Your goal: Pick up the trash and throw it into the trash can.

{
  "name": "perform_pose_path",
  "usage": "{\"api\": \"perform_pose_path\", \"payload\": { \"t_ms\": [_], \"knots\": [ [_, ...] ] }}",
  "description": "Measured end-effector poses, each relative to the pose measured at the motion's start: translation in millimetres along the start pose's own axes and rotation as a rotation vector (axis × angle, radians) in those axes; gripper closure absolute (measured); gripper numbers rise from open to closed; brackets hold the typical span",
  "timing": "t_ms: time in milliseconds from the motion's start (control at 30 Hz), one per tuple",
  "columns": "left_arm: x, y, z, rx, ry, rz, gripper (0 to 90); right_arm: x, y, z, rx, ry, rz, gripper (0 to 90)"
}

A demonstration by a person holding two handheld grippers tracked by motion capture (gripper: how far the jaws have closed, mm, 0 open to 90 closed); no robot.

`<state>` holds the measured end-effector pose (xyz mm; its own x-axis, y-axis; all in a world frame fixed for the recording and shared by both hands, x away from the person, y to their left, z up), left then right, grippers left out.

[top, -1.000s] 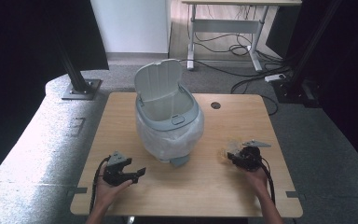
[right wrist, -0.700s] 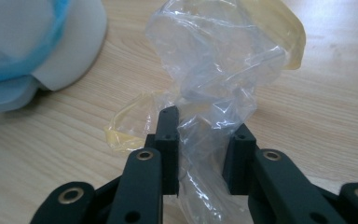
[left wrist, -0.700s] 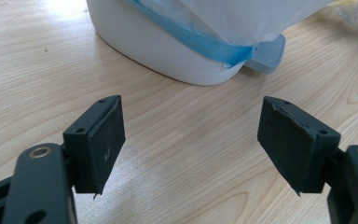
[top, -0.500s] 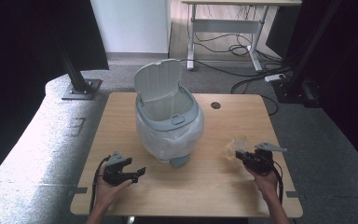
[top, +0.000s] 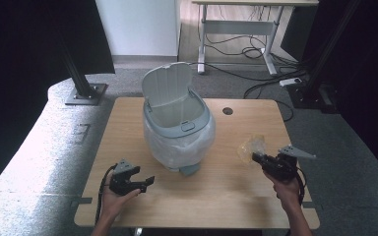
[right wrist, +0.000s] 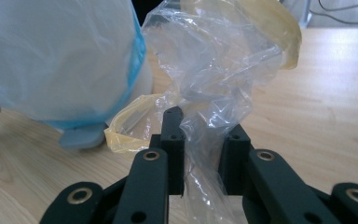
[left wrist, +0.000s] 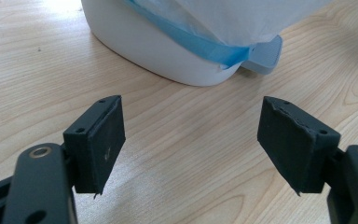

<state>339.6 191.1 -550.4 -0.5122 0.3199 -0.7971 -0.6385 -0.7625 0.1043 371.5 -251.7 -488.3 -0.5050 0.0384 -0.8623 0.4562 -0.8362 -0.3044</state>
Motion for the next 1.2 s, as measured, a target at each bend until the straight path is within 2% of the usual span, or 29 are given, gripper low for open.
{"api": "perform_pose_path", "payload": {
  "t_ms": [100,133,400,933,1200],
  "knots": [
    [-0.1,-0.1,-0.1,0.001,-0.001,0.0,23.1,-7.7,-6.5,4.7,-0.012,0.015,0.012,76.3],
    [0.0,-0.2,-0.4,0.001,-0.003,-0.001,23.1,-15.3,-13.0,9.1,-0.026,0.034,0.022,76.4],
    [0.3,0.1,-1.3,0.003,-0.007,-0.002,23.1,-38.0,-32.4,19.5,-0.083,0.083,0.021,76.7],
    [1.1,-1.2,-1.2,0.006,-0.007,0.003,23.1,-70.2,-58.0,27.9,-0.121,0.146,0.066,77.0],
    [1.9,-1.5,-0.7,0.007,-0.005,0.008,23.2,-83.6,-71.8,27.6,-0.141,0.16,0.096,77.1]
  ]
}}
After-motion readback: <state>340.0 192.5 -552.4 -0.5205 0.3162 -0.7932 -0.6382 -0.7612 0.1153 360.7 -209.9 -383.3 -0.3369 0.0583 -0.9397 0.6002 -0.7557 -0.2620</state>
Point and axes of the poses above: each handheld gripper's, and its own axes: z roughly backward along the jaws, x roughly out of its underside, y roughly to its right, the point moved 6 cm from there along -z, roughly forward along the jaws, and after that the axes turned 5 degrees about -z, right-handed, at the moved point
